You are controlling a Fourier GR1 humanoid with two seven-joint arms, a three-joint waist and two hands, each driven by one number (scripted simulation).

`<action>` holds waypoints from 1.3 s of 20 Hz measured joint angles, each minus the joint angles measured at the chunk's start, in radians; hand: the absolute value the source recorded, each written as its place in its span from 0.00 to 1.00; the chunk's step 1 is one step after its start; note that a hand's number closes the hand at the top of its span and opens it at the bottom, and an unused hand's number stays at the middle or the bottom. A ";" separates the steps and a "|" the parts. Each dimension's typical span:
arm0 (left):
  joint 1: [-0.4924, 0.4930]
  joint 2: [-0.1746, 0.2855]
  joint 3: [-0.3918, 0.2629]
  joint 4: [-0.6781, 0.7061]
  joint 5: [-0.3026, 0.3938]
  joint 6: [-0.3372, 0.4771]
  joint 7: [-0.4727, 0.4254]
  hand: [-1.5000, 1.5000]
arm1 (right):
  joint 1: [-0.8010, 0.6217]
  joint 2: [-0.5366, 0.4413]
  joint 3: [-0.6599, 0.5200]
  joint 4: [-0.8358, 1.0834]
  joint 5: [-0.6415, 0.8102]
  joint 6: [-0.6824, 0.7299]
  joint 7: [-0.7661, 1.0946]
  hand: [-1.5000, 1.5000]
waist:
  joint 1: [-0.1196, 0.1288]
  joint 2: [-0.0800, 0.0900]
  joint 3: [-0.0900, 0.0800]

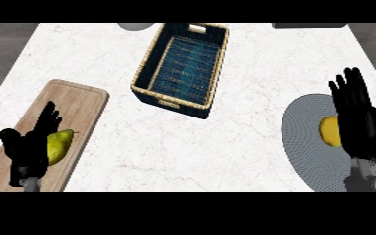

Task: Pick the lemon from the placemat and place it in the basket

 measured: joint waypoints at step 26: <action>-0.214 0.029 -0.156 -0.183 -0.073 -0.217 -0.067 0.50 | -0.048 -0.307 0.082 0.071 0.800 -0.276 0.373 0.00 | -0.010 -0.012 -0.019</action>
